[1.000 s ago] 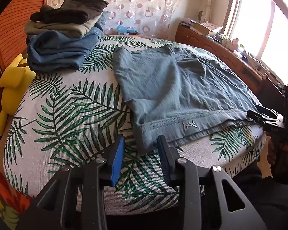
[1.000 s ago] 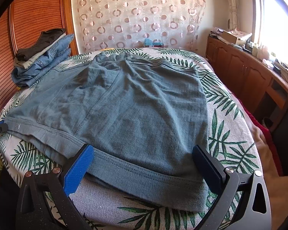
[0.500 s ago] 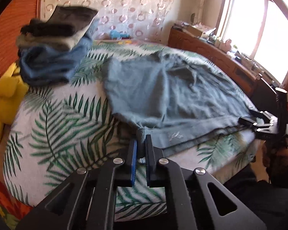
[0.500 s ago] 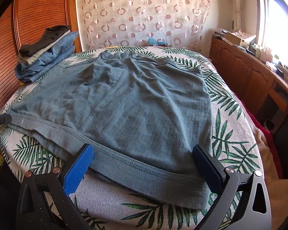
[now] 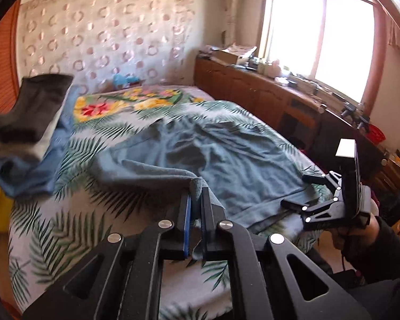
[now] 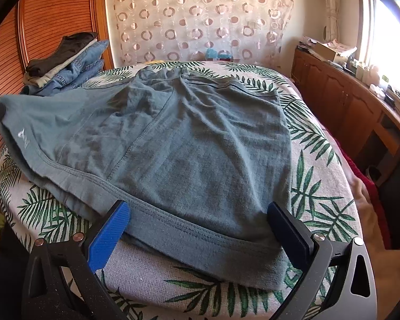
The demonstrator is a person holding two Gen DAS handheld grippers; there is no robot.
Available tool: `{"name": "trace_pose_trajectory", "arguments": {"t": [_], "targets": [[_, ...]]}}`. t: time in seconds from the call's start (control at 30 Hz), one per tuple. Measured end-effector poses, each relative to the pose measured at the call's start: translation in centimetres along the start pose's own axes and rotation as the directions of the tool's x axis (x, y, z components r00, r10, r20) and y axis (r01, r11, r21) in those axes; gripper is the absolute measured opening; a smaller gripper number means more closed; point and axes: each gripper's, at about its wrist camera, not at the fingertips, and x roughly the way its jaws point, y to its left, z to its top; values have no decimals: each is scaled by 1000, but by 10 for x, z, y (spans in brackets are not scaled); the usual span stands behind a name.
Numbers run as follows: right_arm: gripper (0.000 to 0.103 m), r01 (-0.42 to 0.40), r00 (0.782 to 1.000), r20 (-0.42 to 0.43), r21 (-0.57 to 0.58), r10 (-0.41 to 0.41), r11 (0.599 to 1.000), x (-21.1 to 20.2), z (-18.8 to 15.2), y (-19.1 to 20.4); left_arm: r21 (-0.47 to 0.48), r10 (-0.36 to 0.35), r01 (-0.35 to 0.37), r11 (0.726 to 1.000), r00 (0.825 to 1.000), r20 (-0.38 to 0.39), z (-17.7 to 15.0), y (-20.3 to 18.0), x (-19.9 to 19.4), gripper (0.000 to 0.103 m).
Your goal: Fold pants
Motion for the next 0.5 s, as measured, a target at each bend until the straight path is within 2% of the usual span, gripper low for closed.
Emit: {"name": "trace_pose_trajectory", "arguments": {"t": [0.23,0.5], "targets": [[95,-7,1000,30,14,6,1000,-14,0,-12,51,-57,56,997,998,3,29,-24,17,7],[94,2,998,60,29,-3,1000,-25,-3,-21,92,-119,119,989,993,-5,50,-53,31,7]]}}
